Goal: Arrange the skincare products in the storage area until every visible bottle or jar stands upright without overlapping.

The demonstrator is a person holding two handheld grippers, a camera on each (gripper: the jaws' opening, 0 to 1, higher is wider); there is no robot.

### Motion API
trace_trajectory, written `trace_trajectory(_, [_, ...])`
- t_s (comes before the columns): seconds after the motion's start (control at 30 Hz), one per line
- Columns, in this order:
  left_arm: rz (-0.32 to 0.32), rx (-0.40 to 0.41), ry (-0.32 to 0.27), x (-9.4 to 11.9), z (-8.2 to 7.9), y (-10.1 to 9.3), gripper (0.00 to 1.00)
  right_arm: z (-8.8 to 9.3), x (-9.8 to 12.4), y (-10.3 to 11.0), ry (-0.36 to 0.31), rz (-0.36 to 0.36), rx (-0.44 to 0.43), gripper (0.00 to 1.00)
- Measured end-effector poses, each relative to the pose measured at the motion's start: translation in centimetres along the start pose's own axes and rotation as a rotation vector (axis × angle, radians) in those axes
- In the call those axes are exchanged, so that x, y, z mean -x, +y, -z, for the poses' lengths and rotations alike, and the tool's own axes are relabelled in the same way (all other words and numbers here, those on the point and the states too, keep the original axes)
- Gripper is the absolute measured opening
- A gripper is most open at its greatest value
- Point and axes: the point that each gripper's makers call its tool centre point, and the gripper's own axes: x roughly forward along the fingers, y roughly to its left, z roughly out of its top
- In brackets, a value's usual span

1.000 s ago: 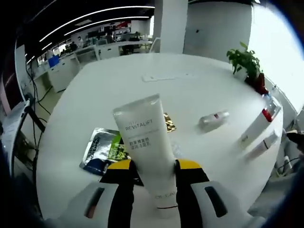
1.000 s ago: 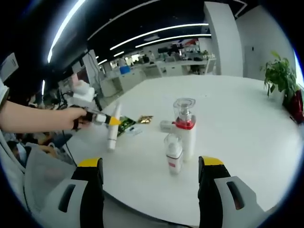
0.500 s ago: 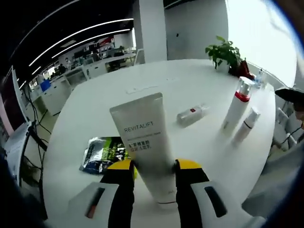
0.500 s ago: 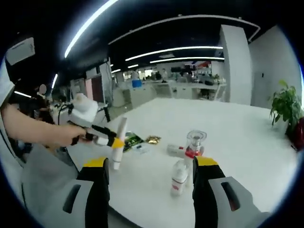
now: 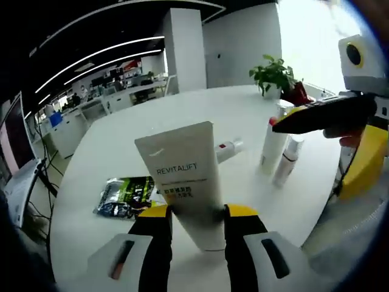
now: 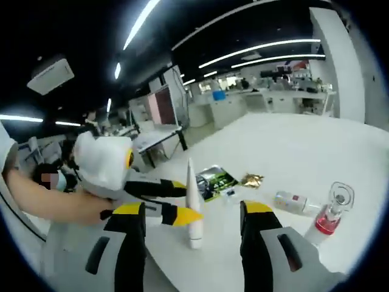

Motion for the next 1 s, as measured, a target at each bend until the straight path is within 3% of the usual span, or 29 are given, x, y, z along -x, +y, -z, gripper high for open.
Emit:
trace_trajectory(0.23, [0.024,-0.045,-0.016,0.5,0.3,-1.6,0.28,0.5,-2.5,0.1,0.043,0.029,0.055,0.5])
trace_trajectory(0.43, [0.029,-0.072,-0.017,1.5,0.8,-2.4,0.28,3.0,-3.8,1.1,0.126,0.002,0.047,0.4])
trace_trajectory(0.47, [0.029,-0.096,-0.013,1.6,0.9,-2.6,0.28,2.7,-4.0,1.6,0.097,-0.021,0.011,0.36])
trace_trajectory(0.6, [0.051,-0.124,-0.025,1.7,0.7,-3.1,0.28,3.4,-4.2,1.6,0.117,-0.01,0.04,0.17])
trace_trajectory(0.67, [0.051,-0.135,-0.019,1.8,0.8,-3.2,0.28,3.6,-4.1,1.6,0.122,-0.012,0.03,0.16])
trace_trajectory(0.73, [0.052,-0.139,-0.019,1.7,0.9,-3.1,0.28,3.7,-4.0,1.5,0.135,-0.007,0.1,0.15])
trace_trajectory(1.0, [0.073,-0.146,-0.055,1.6,0.6,-3.6,0.3,3.5,-3.6,1.2,0.122,0.008,0.103,0.13])
